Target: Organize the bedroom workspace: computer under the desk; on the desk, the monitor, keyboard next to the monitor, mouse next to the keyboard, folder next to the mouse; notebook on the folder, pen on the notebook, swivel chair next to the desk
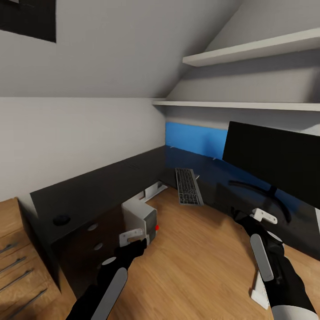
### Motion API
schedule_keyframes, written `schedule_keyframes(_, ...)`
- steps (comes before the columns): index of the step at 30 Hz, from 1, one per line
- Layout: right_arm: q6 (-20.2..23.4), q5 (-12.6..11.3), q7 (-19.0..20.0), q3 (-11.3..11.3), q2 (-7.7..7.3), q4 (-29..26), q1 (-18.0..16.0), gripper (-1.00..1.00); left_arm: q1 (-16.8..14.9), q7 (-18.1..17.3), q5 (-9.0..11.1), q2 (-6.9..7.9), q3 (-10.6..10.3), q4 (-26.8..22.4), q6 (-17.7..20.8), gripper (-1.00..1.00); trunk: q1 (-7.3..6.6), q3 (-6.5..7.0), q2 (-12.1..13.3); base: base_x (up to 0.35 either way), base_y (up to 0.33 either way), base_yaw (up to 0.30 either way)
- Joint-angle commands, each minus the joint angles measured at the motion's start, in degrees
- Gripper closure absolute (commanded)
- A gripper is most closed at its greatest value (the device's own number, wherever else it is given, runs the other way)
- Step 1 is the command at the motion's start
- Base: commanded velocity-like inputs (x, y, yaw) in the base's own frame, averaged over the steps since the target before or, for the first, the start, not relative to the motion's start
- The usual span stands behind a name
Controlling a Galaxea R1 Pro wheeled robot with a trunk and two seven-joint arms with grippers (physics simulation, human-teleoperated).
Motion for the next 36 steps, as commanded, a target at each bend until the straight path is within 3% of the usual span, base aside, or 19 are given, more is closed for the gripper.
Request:
schedule_keyframes(1,0.19,-0.59,-0.44,0.05,-0.02,-0.07,-0.05,-1.0,-0.05,0.5,0.53,0.01,-0.07,-0.08,0.08,-1.0,0.0,-0.06,-0.04,0.0,0.001,-0.297)
schedule_keyframes(8,0.19,-0.59,-0.44,0.07,0.01,0.31,-0.03,-1.0,-0.05,0.46,0.53,0.01,-0.07,-0.09,0.08,-1.0,0.0,-0.06,-0.04,0.0,0.0,-0.235)
schedule_keyframes(18,0.11,-0.74,-0.2,0.23,0.81,1.79,-0.02,-1.0,-0.04,0.44,0.53,-0.05,-0.07,-0.37,0.09,-1.0,0.0,-0.06,-0.04,0.0,0.0,-0.035)
schedule_keyframes(26,-0.02,-0.89,0.58,0.41,2.15,4.66,-0.04,-1.0,-0.05,0.51,0.53,-0.16,-0.06,-1.23,0.03,-1.0,1.76,-1.5,-3.25,0.0,0.0,0.0)
schedule_keyframes(27,-0.59,-4.76,7.68,-0.11,3.51,8.73,-0.03,-1.0,-0.04,0.56,0.53,-0.16,-0.07,-1.32,0.0,-1.0,1.98,-1.68,-3.65,0.0,0.0,0.0)
schedule_keyframes(28,-0.56,-10.07,11.57,-0.25,3.42,10.82,-0.02,-1.0,-0.05,0.61,0.53,-0.16,-0.07,-1.34,0.0,-1.0,2.2,-1.86,-4.05,0.0,0.0,0.0)
schedule_keyframes(33,-0.16,-16.15,12.88,-1.13,3.41,11.51,-0.01,-1.0,-0.05,0.68,0.52,-0.16,-0.02,-1.39,0.02,-1.0,3.29,-2.76,-6.05,0.0,0.0,0.0)
schedule_keyframes(36,-0.04,-22.28,13.2,-1.52,3.48,13.06,-0.01,-1.0,-0.05,0.69,0.52,-0.12,0.01,-1.68,0.06,-1.0,3.95,-3.29,-7.26,0.0,0.0,0.0)
